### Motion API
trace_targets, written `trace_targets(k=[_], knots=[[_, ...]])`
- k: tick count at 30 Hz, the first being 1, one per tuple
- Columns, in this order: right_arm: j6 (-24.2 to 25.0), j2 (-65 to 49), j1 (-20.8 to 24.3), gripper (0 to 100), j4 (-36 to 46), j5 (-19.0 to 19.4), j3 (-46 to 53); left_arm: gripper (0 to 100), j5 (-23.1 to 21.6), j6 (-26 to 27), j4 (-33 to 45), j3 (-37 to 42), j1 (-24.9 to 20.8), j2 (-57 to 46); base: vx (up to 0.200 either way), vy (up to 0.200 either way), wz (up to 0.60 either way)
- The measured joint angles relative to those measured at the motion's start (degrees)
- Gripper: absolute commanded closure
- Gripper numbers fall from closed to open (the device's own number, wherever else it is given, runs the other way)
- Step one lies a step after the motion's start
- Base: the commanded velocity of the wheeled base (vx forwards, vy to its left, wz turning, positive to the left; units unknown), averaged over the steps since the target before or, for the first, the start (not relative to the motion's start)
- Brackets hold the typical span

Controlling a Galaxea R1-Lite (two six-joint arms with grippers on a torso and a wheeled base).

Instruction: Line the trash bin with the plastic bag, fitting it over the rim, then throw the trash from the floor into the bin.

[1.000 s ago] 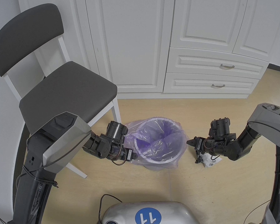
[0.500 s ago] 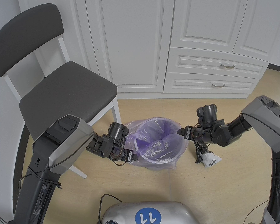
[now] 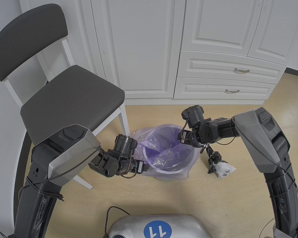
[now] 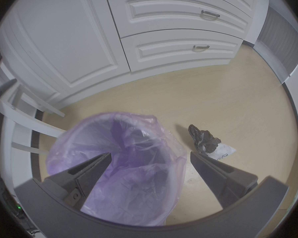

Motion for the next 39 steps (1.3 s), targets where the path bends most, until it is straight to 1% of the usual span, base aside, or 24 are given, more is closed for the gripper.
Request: trace_targets(k=[4,7,9,12,19,23,30,34,39], knots=[[0.4,3.8,0.4,0,4.0,-2.1,-4.4,0,0.4,-0.2,-2.2,2.1,-0.3,-0.5,0.000,0.000,0.00],[0.4,5.2,0.5,0,5.8,-2.5,-5.5,0,0.4,-0.2,-2.4,2.9,-0.3,-0.8,0.000,0.000,0.00],[0.5,5.3,0.4,0,8.7,-2.8,-5.4,0,0.4,-0.2,-2.4,3.2,-0.3,-0.9,0.000,0.000,0.00],[0.5,4.4,0.0,0,11.8,-3.0,-3.9,0,0.5,-0.2,-2.4,3.6,-0.3,-1.1,0.000,0.000,0.00],[0.4,0.3,-0.5,0,13.0,-3.0,4.8,0,0.5,-0.2,-2.8,4.4,-0.2,-1.4,0.000,0.000,0.00],[0.1,-2.3,-0.7,0,11.9,-2.6,11.0,0,0.5,-0.2,-2.8,4.8,-0.2,-1.5,0.000,0.000,0.00],[-1.1,-4.1,-1.6,0,3.0,-1.4,19.3,0,0.5,-0.2,-3.2,5.1,-0.2,-1.5,0.000,0.000,0.00],[-1.1,-5.0,-2.1,0,-0.8,0.1,22.0,0,0.5,-0.2,-4.7,5.5,0.0,-1.5,0.000,0.000,0.00],[-0.6,-7.0,-2.6,0,-1.6,2.2,23.4,0,0.5,-0.2,-5.2,5.8,0.0,-1.5,0.000,0.000,0.00]])
